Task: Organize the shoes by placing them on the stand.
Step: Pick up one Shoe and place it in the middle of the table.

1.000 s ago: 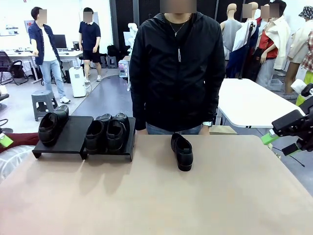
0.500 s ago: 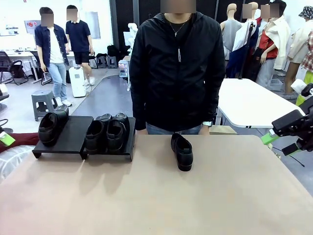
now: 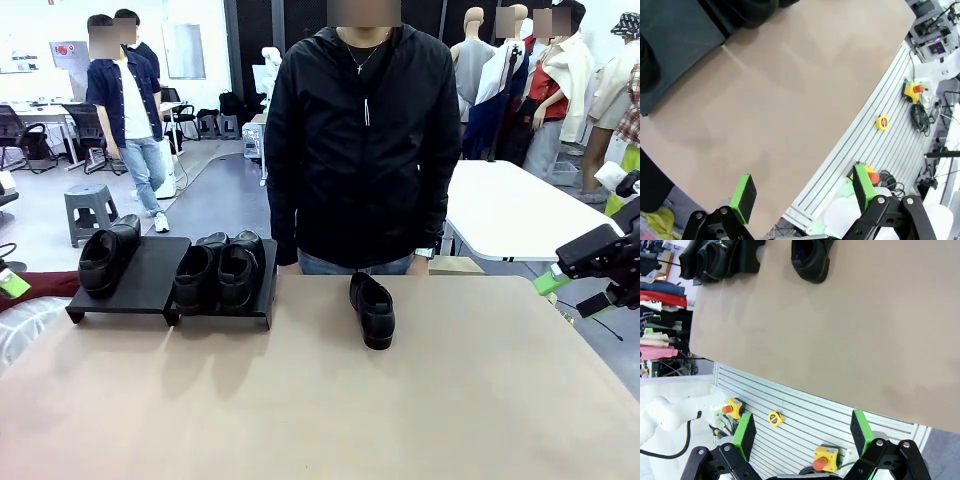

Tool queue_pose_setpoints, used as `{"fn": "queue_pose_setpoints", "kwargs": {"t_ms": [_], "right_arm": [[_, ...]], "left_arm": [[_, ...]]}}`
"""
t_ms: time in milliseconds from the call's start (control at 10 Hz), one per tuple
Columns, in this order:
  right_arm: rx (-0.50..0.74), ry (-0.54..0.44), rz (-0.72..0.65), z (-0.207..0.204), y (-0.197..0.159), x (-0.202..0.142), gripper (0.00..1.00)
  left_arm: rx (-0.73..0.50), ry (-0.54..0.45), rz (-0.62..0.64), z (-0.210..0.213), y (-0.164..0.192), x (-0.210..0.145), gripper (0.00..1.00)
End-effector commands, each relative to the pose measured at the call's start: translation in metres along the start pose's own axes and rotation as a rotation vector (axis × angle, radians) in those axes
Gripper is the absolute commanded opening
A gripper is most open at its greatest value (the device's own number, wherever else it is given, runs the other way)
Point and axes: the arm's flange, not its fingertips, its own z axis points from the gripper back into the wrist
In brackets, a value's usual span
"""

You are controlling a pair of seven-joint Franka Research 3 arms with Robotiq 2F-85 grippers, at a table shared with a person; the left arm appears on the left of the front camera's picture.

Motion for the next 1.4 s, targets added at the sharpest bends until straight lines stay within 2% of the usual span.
{"fn": "queue_pose_setpoints", "kwargs": {"t_ms": [0,500,600,700,900,1000,1100,1200,1300], "right_arm": [[0.013,-0.014,0.02,-0.001,0.0,0.004,1.0],[0.0,0.0,0.0,0.0,0.0,0.0,1.0],[-0.103,0.035,0.099,-0.019,0.038,0.033,1.0],[-0.22,0.094,0.133,-0.052,0.078,0.08,1.0],[-0.421,0.152,0.194,-0.14,0.147,0.159,1.0],[-0.542,0.15,0.21,-0.187,0.178,0.179,1.0],[-0.651,0.125,0.219,-0.218,0.198,0.181,1.0],[-0.654,0.109,0.241,-0.239,0.209,0.177,1.0],[-0.568,0.105,0.241,-0.233,0.207,0.167,1.0]], "left_arm": [[0.015,-0.003,0.015,-0.002,-0.002,-0.002,1.0],[0.015,-0.003,0.015,-0.002,-0.002,-0.002,1.0],[0.015,-0.003,0.015,-0.002,-0.002,-0.002,1.0],[0.015,-0.003,0.015,-0.002,-0.002,-0.002,1.0],[0.015,-0.003,0.015,-0.002,-0.002,-0.002,1.0],[0.015,-0.003,0.015,-0.002,-0.002,-0.002,1.0],[0.015,-0.003,0.015,-0.002,-0.002,-0.002,1.0],[0.015,-0.003,0.015,-0.002,-0.002,-0.002,1.0],[0.015,-0.003,0.015,-0.002,-0.002,-0.002,1.0]]}}
